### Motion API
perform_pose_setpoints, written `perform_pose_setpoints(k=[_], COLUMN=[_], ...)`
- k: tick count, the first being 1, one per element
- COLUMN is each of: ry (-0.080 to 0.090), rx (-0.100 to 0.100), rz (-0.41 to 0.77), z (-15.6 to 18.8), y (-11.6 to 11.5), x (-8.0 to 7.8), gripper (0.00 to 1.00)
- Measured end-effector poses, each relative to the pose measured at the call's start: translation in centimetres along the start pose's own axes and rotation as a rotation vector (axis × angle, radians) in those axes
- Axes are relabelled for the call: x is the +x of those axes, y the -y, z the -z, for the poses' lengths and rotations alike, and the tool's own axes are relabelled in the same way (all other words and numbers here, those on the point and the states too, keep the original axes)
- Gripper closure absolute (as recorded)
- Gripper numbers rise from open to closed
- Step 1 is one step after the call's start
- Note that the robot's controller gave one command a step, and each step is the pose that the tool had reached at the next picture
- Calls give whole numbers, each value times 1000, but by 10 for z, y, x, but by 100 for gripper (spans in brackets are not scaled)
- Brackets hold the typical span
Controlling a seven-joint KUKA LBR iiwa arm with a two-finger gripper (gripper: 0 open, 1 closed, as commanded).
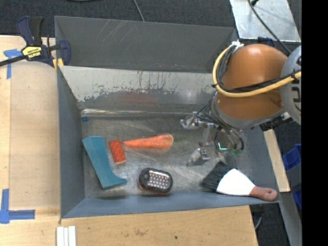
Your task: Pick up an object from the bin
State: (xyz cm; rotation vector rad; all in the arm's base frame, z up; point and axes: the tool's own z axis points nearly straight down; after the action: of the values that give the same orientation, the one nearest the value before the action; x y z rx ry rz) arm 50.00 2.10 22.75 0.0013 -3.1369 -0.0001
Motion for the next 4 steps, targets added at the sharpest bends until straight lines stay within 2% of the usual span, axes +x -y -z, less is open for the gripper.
perform_pose_setpoints(k=[1, 2, 3, 4], ry=[8, 19, 15, 7], rx=[0, 1, -2, 1], rz=[-1, 0, -2, 137], z=[3, -31, -96, -131], y=[0, -23, -23, -30], x=[-2, -24, -77, -86], gripper=[0, 0, 0, 0])
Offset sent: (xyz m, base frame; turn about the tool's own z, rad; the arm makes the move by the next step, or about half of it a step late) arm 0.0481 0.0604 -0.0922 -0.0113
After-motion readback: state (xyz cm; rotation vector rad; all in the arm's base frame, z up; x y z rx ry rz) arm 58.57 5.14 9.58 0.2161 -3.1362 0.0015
